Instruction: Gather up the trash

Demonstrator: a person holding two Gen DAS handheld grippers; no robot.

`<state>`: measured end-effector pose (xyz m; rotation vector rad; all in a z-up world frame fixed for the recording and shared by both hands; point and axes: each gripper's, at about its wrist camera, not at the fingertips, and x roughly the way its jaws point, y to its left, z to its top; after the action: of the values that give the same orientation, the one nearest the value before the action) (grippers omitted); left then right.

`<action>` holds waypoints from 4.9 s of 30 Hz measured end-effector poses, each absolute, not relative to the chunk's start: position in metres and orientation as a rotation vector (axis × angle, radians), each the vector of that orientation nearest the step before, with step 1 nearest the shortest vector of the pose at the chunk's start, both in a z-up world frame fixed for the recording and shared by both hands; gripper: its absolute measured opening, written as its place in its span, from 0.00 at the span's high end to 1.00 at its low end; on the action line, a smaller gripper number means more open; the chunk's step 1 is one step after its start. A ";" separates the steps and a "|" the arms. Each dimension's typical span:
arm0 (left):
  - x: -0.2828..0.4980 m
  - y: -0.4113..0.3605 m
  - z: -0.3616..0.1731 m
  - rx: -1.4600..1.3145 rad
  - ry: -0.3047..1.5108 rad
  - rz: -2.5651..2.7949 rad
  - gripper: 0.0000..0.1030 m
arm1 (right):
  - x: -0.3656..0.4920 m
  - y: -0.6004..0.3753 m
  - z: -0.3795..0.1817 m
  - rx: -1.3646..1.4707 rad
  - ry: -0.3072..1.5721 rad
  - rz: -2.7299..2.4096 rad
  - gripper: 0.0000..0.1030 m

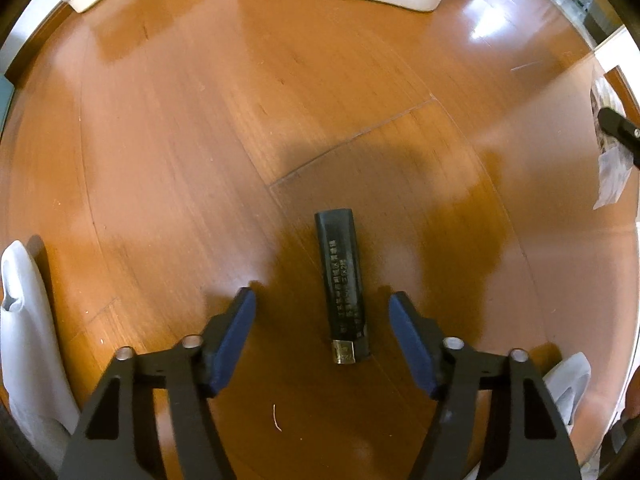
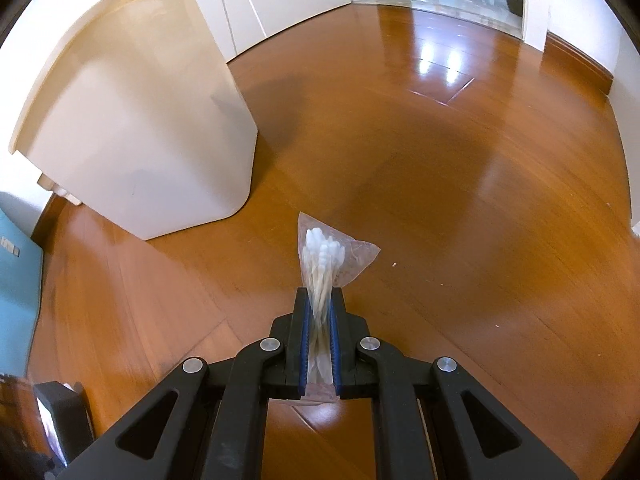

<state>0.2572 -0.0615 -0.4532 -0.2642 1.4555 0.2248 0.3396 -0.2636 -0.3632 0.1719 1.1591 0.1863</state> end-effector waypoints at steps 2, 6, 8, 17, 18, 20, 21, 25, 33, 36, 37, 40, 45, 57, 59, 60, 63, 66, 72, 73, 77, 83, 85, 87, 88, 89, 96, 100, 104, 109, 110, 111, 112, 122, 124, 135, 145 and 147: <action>0.252 -0.061 -0.451 -0.260 1.437 0.222 0.82 | 0.336 -0.264 -0.365 0.176 1.159 0.187 0.92; 0.249 -0.062 -0.451 -0.254 1.431 0.171 0.82 | 0.331 -0.270 -0.365 0.181 1.163 0.193 0.92; 0.249 -0.056 -0.452 -0.307 1.445 0.153 0.83 | 0.331 -0.270 -0.366 0.183 1.161 0.194 0.92; 0.259 -0.052 -0.343 -0.278 1.208 0.036 0.83 | 0.333 -0.274 -0.360 0.207 1.144 0.185 0.92; 0.265 -0.051 -0.325 -0.274 1.168 0.020 0.83 | 0.332 -0.273 -0.359 0.207 1.143 0.187 0.92; 0.280 -0.049 -0.286 -0.267 1.078 -0.014 0.83 | 0.330 -0.271 -0.358 0.207 1.142 0.191 0.92; 0.289 -0.047 -0.267 -0.265 1.033 -0.030 0.83 | 0.330 -0.272 -0.357 0.209 1.142 0.193 0.92; 0.335 -0.023 -0.183 -0.283 0.828 -0.058 0.83 | 0.330 -0.276 -0.354 0.215 1.139 0.197 0.92; 0.442 0.037 -0.189 -0.257 0.829 0.069 0.82 | 0.328 -0.285 -0.349 0.231 1.134 0.193 0.92; 0.447 0.040 -0.208 -0.261 0.867 0.095 0.82 | 0.329 -0.286 -0.348 0.230 1.134 0.192 0.92; 0.446 0.039 -0.214 -0.263 0.864 0.098 0.79 | 0.328 -0.286 -0.347 0.227 1.134 0.192 0.92; 0.431 0.042 -0.220 -0.300 0.845 0.106 0.74 | 0.328 -0.287 -0.344 0.224 1.130 0.192 0.92; 0.379 0.040 -0.209 -0.340 0.855 0.124 0.74 | 0.331 -0.291 -0.325 0.225 1.087 0.189 0.92; 0.285 0.045 -0.295 -0.454 1.121 0.262 0.74 | 0.413 -0.259 -0.144 0.281 0.713 0.435 0.92; 0.285 0.047 -0.296 -0.453 1.117 0.258 0.74 | 0.427 -0.237 -0.131 0.253 0.682 0.473 0.92; 0.286 0.048 -0.295 -0.453 1.109 0.254 0.74 | 0.435 -0.224 -0.129 0.246 0.687 0.499 0.92; 0.289 0.054 -0.295 -0.437 1.102 0.253 0.74 | 0.453 -0.186 -0.133 0.211 0.715 0.551 0.91; 0.286 0.057 -0.302 -0.406 1.130 0.277 0.74 | 0.460 -0.152 -0.147 0.162 0.777 0.587 0.92; 0.275 0.053 -0.339 -0.356 1.269 0.279 0.73 | 0.473 -0.116 -0.165 0.063 0.863 0.596 0.91; 0.273 0.050 -0.345 -0.344 1.294 0.267 0.64 | 0.477 -0.110 -0.171 0.047 0.895 0.597 0.91; 0.271 0.040 -0.358 -0.301 1.351 0.225 0.16 | 0.486 -0.093 -0.196 -0.018 1.011 0.580 0.90; 0.271 0.032 -0.345 -0.218 1.330 0.213 0.00 | 0.484 -0.083 -0.205 -0.106 1.026 0.497 0.01; 0.272 0.033 -0.338 -0.228 1.318 0.216 0.00 | 0.486 -0.083 -0.199 -0.130 1.006 0.490 0.00; 0.273 0.033 -0.329 -0.239 1.309 0.216 0.00 | 0.490 -0.082 -0.191 -0.122 1.020 0.494 0.00; 0.275 0.032 -0.322 -0.241 1.302 0.214 0.00 | 0.490 -0.085 -0.188 -0.123 1.018 0.490 0.00; 0.275 0.032 -0.317 -0.239 1.294 0.214 0.00 | 0.489 -0.087 -0.182 -0.125 1.013 0.483 0.00; 0.279 0.021 -0.245 -0.204 1.205 0.205 0.00 | 0.460 -0.110 -0.114 -0.120 0.972 0.486 0.00; 0.272 0.014 -0.182 -0.183 1.142 0.187 0.00 | 0.424 -0.136 -0.055 -0.105 0.962 0.485 0.00; 0.253 0.010 -0.115 -0.142 1.085 0.165 0.00 | 0.373 -0.161 0.003 -0.078 1.020 0.455 0.00; 0.207 0.018 -0.035 -0.032 1.031 0.157 0.00 | 0.287 -0.178 0.064 -0.096 1.063 0.432 0.00; 0.195 0.020 -0.024 -0.009 1.022 0.162 0.00 | 0.264 -0.183 0.075 -0.084 1.067 0.425 0.00; 0.180 0.023 -0.014 0.009 1.010 0.168 0.00 | 0.244 -0.187 0.080 -0.074 1.068 0.422 0.00; 0.163 0.027 -0.001 0.023 0.996 0.179 0.00 | 0.226 -0.191 0.085 -0.071 1.067 0.417 0.00; 0.035 0.032 0.038 0.017 0.883 0.187 0.00 | 0.063 -0.212 0.096 0.026 1.029 0.391 0.00; 0.022 0.027 0.031 0.006 0.885 0.150 0.00 | 0.038 -0.207 0.087 -0.017 1.026 0.402 0.00; 0.005 0.031 0.015 -0.008 0.876 0.129 0.00 | 0.012 -0.192 0.064 -0.050 0.992 0.457 0.00; -0.001 0.021 0.010 0.025 0.873 0.141 0.00 | 0.016 -0.190 0.065 -0.072 0.959 0.436 0.00; -0.002 0.021 0.009 0.025 0.876 0.144 0.00 | 0.017 -0.189 0.064 -0.069 0.962 0.433 0.00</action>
<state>-0.0020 0.0210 0.0087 0.0248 0.8765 0.1440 0.0173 -0.1891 0.0643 -0.0692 0.9621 0.4328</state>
